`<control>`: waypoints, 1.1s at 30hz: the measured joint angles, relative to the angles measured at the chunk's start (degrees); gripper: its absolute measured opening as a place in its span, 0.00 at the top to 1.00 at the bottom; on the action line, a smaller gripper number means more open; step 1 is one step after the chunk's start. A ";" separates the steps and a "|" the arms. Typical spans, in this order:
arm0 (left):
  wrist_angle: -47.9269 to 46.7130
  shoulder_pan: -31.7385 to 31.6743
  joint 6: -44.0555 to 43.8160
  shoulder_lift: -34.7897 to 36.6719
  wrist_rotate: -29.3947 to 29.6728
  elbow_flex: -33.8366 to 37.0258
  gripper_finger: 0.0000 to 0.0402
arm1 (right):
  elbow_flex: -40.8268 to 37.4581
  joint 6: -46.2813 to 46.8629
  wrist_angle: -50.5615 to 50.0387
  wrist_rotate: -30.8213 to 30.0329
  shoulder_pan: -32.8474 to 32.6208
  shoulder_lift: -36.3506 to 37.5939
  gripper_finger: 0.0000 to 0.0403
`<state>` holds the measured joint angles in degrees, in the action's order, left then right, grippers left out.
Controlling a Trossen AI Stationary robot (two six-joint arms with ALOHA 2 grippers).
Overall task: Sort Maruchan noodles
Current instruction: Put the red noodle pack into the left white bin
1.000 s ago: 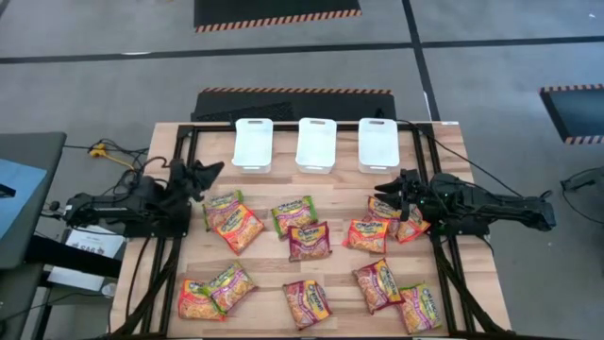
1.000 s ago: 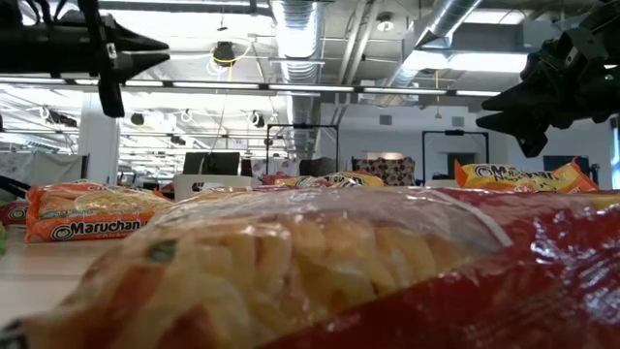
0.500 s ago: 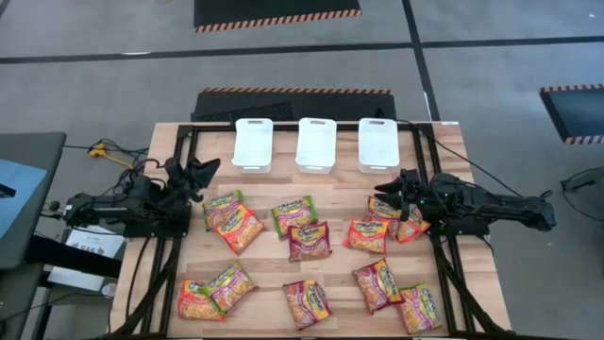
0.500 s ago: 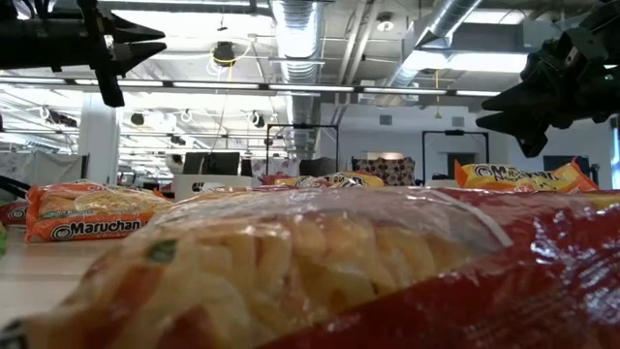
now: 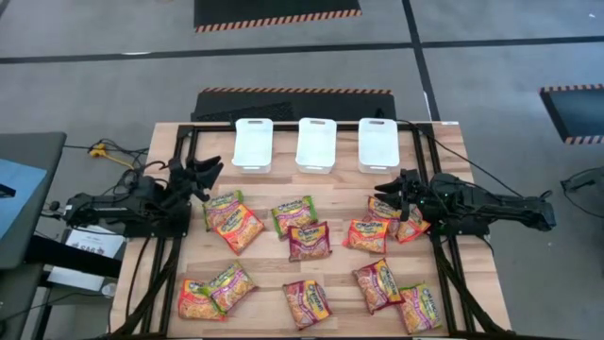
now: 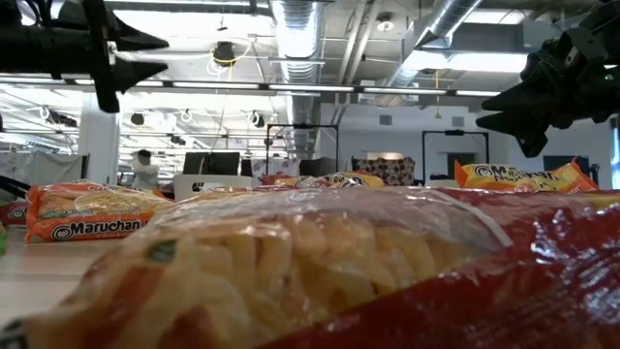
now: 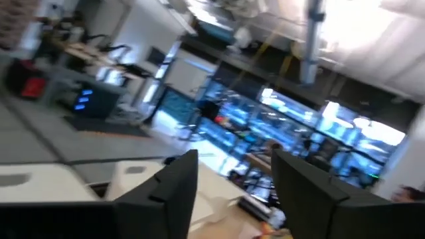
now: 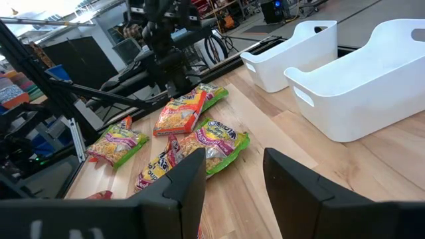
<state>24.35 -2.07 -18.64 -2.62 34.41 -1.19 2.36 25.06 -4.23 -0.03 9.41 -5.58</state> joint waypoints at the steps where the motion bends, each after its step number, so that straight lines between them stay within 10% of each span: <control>1: -0.38 -0.02 0.04 0.00 0.70 0.00 0.53 | 0.00 0.00 0.00 0.00 0.00 -0.01 0.56; 15: -3.87 0.02 -2.59 -5.63 -3.64 -11.01 0.54 | -0.23 1.88 4.58 -0.14 -0.02 -0.01 0.56; 33: -42.73 0.00 -10.40 -32.70 -4.13 -44.47 0.55 | -0.09 8.39 17.04 -1.65 0.09 0.00 0.56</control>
<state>-18.38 -2.07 -29.05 -35.33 30.28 -45.66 2.27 33.45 12.81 -1.68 9.50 -5.58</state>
